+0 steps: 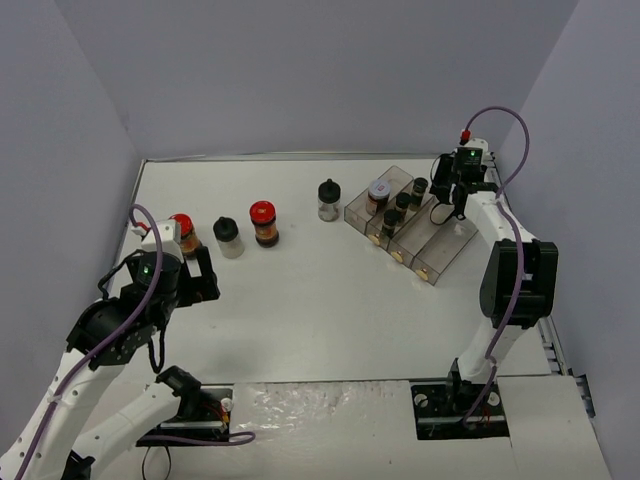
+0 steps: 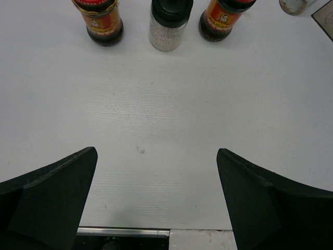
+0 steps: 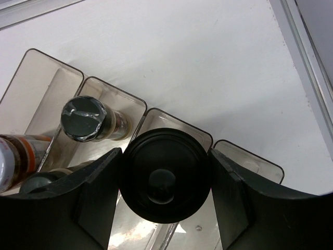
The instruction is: Organize the condiment bottles
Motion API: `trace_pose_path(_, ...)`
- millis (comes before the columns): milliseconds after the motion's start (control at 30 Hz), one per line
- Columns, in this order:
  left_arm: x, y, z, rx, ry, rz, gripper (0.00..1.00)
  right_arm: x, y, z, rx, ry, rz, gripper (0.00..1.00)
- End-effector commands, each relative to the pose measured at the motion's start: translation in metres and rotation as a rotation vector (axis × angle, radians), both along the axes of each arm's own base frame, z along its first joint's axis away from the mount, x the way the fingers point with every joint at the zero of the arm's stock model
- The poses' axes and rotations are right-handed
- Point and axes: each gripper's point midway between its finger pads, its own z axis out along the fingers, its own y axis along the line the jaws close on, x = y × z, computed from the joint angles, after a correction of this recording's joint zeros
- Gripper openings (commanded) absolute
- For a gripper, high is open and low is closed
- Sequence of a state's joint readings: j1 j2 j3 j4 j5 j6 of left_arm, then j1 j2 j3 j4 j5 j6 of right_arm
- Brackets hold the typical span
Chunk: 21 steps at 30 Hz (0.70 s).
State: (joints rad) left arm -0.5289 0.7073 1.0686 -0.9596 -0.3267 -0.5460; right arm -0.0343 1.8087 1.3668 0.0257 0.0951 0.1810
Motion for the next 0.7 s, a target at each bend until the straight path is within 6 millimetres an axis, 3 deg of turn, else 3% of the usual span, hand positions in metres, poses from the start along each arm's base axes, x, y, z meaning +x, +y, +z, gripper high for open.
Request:
trace_pose_path(0,0.005,0.004,0.01,-0.01,-0.036,0.039,0.97,0.018,-0.004,0.031,-0.028,-0.155,0.025,0.0)
trace_pose_path(167,0.004,0.006,0.009,-0.008,-0.036,0.042,0.97,0.015,-0.004,0.021,-0.044,-0.163,0.042,0.0)
trace_pose_path(267,0.003,0.006,0.006,-0.009,-0.037,0.043,0.97,0.014,-0.004,0.014,-0.048,-0.155,0.049,0.07)
trace_pose_path(367,0.004,0.005,0.003,-0.007,-0.033,0.041,0.97,0.012,-0.004,0.009,-0.049,-0.149,0.05,0.39)
trace_pose_path(567,0.005,0.003,0.001,-0.013,-0.033,0.035,0.97,0.005,0.0,0.013,-0.04,-0.157,0.064,0.86)
trace_pose_path(667,0.006,0.002,0.001,-0.014,-0.033,0.035,0.97,0.0,0.004,0.031,-0.031,-0.184,0.07,0.98)
